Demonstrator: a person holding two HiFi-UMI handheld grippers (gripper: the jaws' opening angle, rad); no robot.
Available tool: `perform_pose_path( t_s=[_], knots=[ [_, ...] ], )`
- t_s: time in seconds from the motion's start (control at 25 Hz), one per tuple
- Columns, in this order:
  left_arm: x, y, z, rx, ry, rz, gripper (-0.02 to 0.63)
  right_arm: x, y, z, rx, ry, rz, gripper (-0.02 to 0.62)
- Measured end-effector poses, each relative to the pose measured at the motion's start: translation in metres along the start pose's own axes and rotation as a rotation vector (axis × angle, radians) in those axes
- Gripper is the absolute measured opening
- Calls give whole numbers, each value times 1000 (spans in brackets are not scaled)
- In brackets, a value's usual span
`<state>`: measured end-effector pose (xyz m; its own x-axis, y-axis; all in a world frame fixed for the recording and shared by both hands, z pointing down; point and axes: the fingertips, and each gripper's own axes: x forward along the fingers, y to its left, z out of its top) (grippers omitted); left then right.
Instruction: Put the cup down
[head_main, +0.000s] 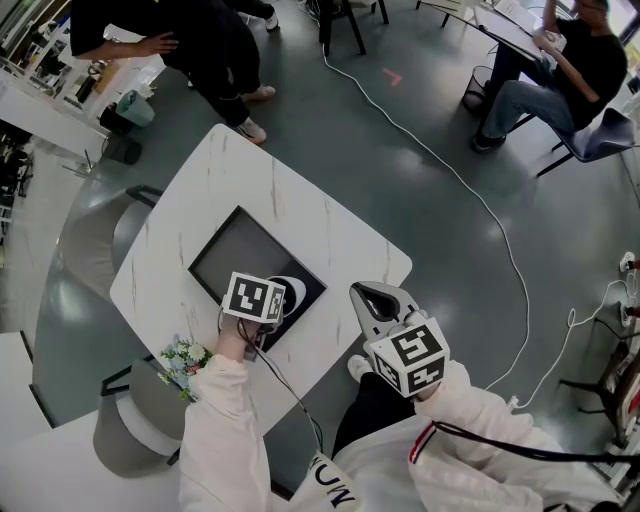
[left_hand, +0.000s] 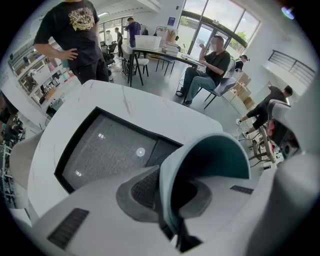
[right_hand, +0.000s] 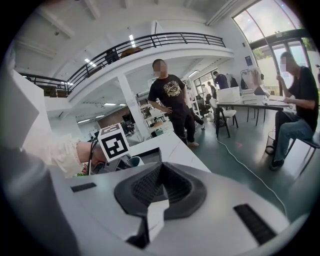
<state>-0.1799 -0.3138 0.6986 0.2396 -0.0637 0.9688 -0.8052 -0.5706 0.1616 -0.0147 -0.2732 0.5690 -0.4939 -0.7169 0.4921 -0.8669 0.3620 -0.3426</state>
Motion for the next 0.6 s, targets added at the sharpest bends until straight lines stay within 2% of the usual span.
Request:
perform_pose_path(
  t_s=[0.28, 0.44, 0.6],
  knots=[
    [-1, -5, 3, 7, -6, -12, 37, -2, 0, -2, 5, 5, 0, 5],
    [-2, -4, 2, 7, -4, -5, 108, -3, 4, -5, 4, 8, 6, 5],
    [-6, -4, 4, -2, -20, 2, 127, -6, 7, -7, 3, 12, 11, 5]
  ],
)
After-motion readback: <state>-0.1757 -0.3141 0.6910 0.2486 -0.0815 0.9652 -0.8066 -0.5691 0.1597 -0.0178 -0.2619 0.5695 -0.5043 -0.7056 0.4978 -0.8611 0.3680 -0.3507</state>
